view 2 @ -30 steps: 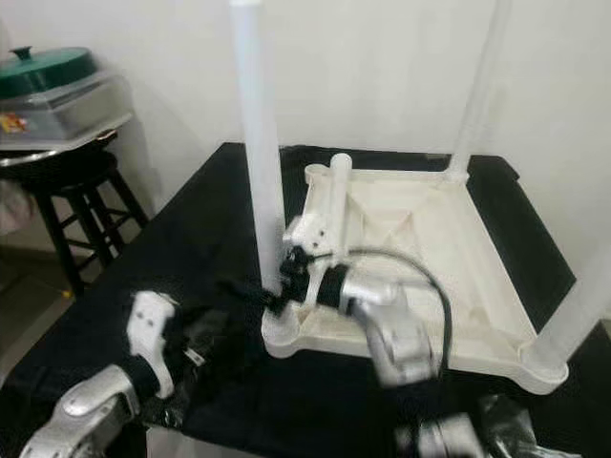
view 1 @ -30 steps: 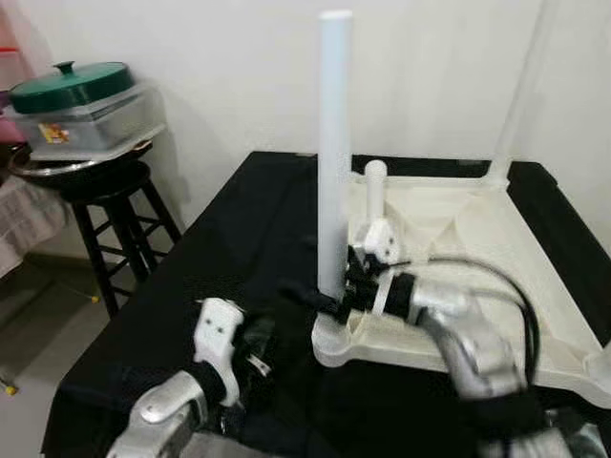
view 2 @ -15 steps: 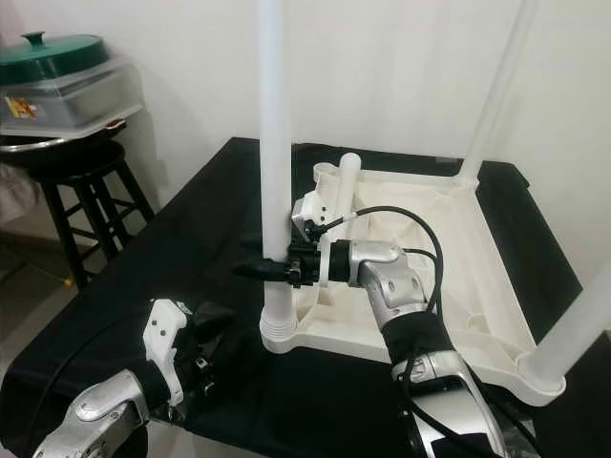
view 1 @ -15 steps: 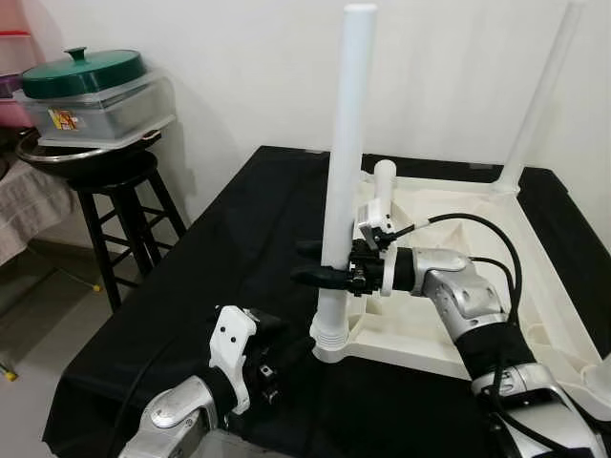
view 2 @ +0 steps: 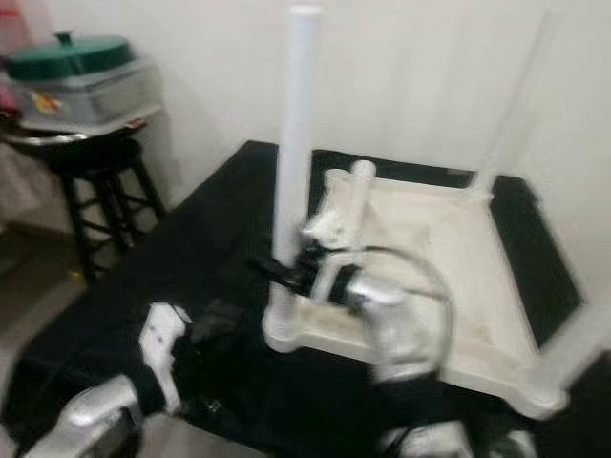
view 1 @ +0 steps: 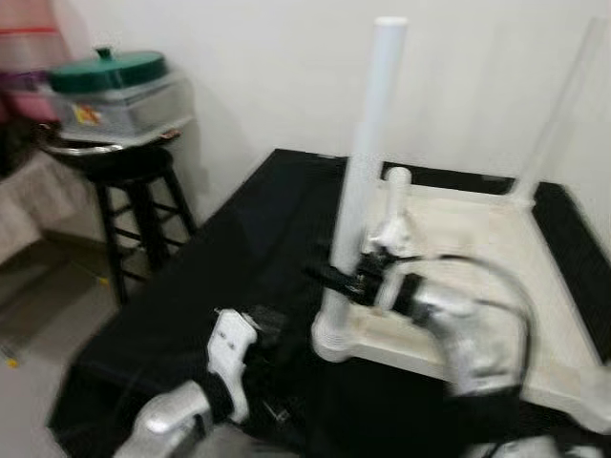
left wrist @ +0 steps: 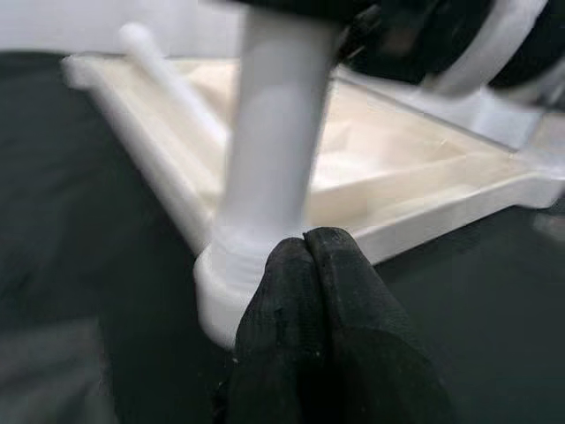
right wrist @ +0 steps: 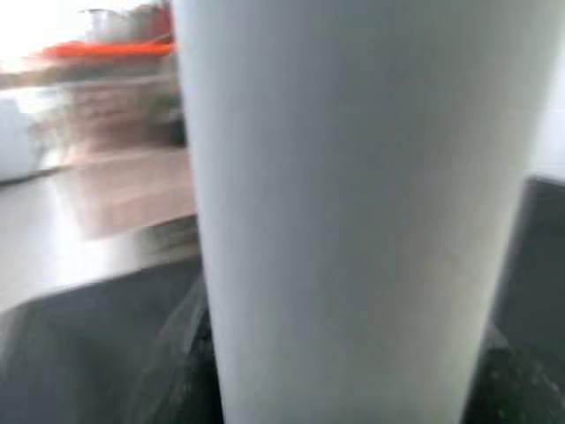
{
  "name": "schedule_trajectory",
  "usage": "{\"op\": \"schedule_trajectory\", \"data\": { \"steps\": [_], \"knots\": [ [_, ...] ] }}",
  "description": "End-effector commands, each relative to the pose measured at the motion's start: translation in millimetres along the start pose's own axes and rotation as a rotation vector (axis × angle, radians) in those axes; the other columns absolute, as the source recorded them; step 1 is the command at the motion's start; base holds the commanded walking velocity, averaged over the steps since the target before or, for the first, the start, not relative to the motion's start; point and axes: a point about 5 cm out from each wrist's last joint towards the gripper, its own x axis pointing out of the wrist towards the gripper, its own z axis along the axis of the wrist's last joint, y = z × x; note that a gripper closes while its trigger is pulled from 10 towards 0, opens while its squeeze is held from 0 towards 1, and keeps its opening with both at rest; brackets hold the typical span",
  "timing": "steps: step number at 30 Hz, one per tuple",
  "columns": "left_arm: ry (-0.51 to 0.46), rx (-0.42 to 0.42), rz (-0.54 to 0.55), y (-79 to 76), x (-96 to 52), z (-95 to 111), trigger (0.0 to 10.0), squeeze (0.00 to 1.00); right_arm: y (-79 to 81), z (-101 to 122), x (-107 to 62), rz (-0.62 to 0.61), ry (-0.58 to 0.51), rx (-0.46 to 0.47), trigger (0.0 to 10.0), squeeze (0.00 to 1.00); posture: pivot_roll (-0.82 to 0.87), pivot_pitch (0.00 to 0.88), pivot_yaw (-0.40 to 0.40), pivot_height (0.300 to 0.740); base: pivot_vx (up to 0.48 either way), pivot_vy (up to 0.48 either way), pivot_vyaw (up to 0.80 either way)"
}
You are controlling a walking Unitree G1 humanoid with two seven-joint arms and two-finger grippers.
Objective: Building children table
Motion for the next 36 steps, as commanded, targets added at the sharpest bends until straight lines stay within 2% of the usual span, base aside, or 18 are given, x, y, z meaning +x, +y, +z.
{"op": "schedule_trajectory", "data": {
  "steps": [1, 8, 12, 13, 15, 16, 17, 19, 21, 22, 23, 25, 26, 27, 28, 33, 34, 36],
  "knots": [
    [0.000, -0.018, 0.010, 3.6, 1.3, -1.9, 10.0, 0.00, 3.9, -29.0, -10.4, -0.230, 0.119, 0.030, 0.0, 0.00, -0.05, 0.000, 0.007, 0.740, 0.000, 0.000, 0.00],
    [0.007, -0.020, -0.007, 5.1, 5.4, -3.4, 10.0, 0.00, -9.2, -22.5, -0.3, -0.234, 0.084, -0.037, 0.0, 0.00, -0.02, 0.000, -0.004, 0.740, 0.000, 0.000, 0.00],
    [0.004, -0.030, -0.001, 6.0, 5.4, -3.9, 10.0, 0.00, -5.8, -25.2, -1.2, -0.227, 0.107, -0.038, 0.0, 0.00, -0.02, 0.000, -0.003, 0.740, 0.000, 0.000, 0.00],
    [0.003, -0.033, 0.001, 6.2, 5.5, -4.1, 10.0, 0.00, -4.5, -25.9, -1.9, -0.208, 0.120, -0.044, 10.0, 0.00, -0.02, 0.000, -0.004, 0.740, 0.000, 0.000, 0.00],
    [0.003, -0.033, 0.001, 6.2, 5.5, -4.1, 10.0, 0.00, -4.5, -25.9, -1.9, -0.208, 0.120, -0.044, 10.0, 0.00, -0.02, 0.000, -0.004, 0.740, 0.000, 0.000, 0.00],
    [0.004, -0.037, -0.002, 6.4, 6.2, -4.3, 10.0, 0.00, -1.9, -20.9, -2.0, -0.173, 0.123, -0.031, 10.0, 0.84, -0.02, 0.000, -0.005, 0.740, 0.000, 0.000, 0.00],
    [0.005, -0.039, -0.005, 6.8, 7.4, -4.4, 10.0, 0.00, -1.1, -13.0, 0.3, -0.100, 0.106, -0.002, 10.0, 1.00, -0.02, 0.000, -0.003, 0.740, 0.000, 0.000, 0.00],
    [0.005, -0.039, -0.005, 6.8, 7.4, -4.4, 10.0, 0.00, -1.1, -13.0, 0.3, -0.100, 0.106, -0.002, 10.0, 1.00, -0.02, 0.000, -0.003, 0.740, 0.000, 0.000, 0.00],
    [0.006, -0.041, -0.012, 7.4, 10.3, -4.6, 10.0, 0.00, -2.8, 15.6, 6.1, 0.179, 0.024, 0.002, 10.0, 1.00, -0.02, 0.000, -0.006, 0.740, 0.000, 0.000, 0.00],
    [0.006, -0.041, -0.012, 7.4, 10.3, -4.6, 10.0, 0.00, -2.8, 15.6, 6.1, 0.179, 0.024, 0.002, 10.0, 1.00, -0.02, 0.000, -0.006, 0.740, 0.000, 0.000, 0.00],
    [0.005, -0.041, -0.013, 7.8, 11.6, -4.8, 10.0, 0.00, -4.8, 27.3, 5.2, 0.347, -0.006, -0.032, 10.0, 1.00, -0.02, 0.000, -0.008, 0.740, 0.000, 0.000, 0.00],
    [0.005, -0.041, -0.013, 7.8, 11.6, -4.8, 10.0, 0.00, -4.8, 27.3, 5.2, 0.347, -0.006, -0.032, 10.0, 1.00, -0.02, 0.000, -0.008, 0.740, 0.000, 0.000, 0.00],
    [0.005, -0.040, -0.014, 7.9, 12.8, -5.0, 10.0, 0.00, -9.7, 33.0, 4.0, 0.474, 0.010, -0.079, 10.0, 0.83, -0.01, 0.000, -0.013, 0.740, 0.000, 0.000, 0.00],
    [0.005, -0.040, -0.014, 7.9, 12.8, -5.0, 10.0, 0.00, -9.7, 33.0, 4.0, 0.474, 0.010, -0.079, 10.0, 0.83, -0.01, 0.000, -0.013, 0.740, 0.000, 0.000, 0.00],
    [0.005, -0.033, -0.014, 7.8, 13.8, -5.2, 10.0, 0.00, -16.5, 38.7, 5.3, 0.583, 0.036, -0.113, 10.0, 0.00, 0.00, 0.000, -0.022, 0.740, 0.000, 0.000, 0.00],
    [0.006, -0.022, -0.012, 7.6, 15.0, -5.7, 10.0, 0.00, -29.9, 45.0, 11.2, 0.678, 0.086, -0.131, 10.0, 0.00, 0.01, 0.000, -0.029, 0.740, 0.000, 0.000, 0.00],
    [0.001, -0.021, -0.010, 7.4, 15.0, -5.5, 0.0, 0.00, -37.6, 45.7, 15.4, 0.691, 0.110, -0.130, 10.0, 0.00, 0.01, 0.000, -0.035, 0.740, 0.000, 0.000, 0.00],
    [-0.006, -0.019, -0.006, 7.3, 14.6, -4.9, 0.0, 0.00, -43.5, 45.1, 17.7, 0.704, 0.134, -0.113, 10.0, 0.00, 0.01, 0.000, -0.035, 0.740, 0.000, 0.000, 0.00]
  ]
}}
